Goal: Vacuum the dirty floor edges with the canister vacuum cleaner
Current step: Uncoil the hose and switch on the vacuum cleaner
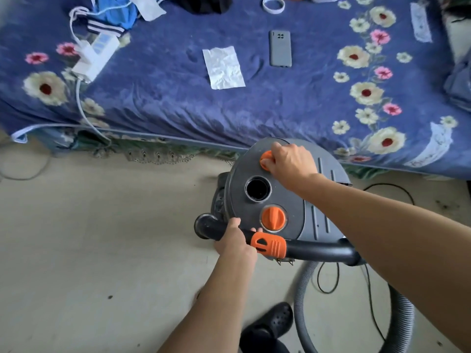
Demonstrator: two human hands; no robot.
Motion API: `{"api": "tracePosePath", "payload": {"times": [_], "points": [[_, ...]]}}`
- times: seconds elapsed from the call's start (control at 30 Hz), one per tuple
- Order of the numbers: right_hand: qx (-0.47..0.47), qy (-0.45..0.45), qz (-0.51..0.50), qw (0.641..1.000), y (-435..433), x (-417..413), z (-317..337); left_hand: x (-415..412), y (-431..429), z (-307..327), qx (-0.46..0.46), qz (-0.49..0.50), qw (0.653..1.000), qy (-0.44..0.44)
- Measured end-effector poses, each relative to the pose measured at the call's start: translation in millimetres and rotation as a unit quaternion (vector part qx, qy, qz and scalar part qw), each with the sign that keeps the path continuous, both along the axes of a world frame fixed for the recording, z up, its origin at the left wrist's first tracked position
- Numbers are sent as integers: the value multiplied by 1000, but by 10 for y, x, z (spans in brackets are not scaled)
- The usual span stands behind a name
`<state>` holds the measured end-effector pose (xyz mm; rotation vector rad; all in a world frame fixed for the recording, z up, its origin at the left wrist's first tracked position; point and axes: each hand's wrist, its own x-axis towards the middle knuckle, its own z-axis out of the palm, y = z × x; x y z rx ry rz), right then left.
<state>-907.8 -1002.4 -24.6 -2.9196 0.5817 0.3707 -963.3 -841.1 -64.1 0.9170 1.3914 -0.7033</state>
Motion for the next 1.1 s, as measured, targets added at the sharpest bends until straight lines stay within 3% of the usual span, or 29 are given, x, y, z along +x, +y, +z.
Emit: {"api": "tracePosePath", "payload": {"times": [0.2, 0.47, 0.77, 0.9, 1.1], "points": [[10, 4, -20, 1000, -34, -5, -10, -11, -43, -3, -3, -13, 1000, 15], [100, -20, -24, 994, -103, -391, 45, -25, -12, 5, -13, -17, 1000, 8], [130, 117, -8, 984, 154, -963, 103, -95, 145, -90, -23, -40, 998, -35], [128, 100, -8, 987, 200, -965, 36, -110, 253, -132, -14, -68, 997, -30], [206, 51, -40, 976, 74, -1037, 14, -154, 250, -116, -28, -100, 994, -31]]}}
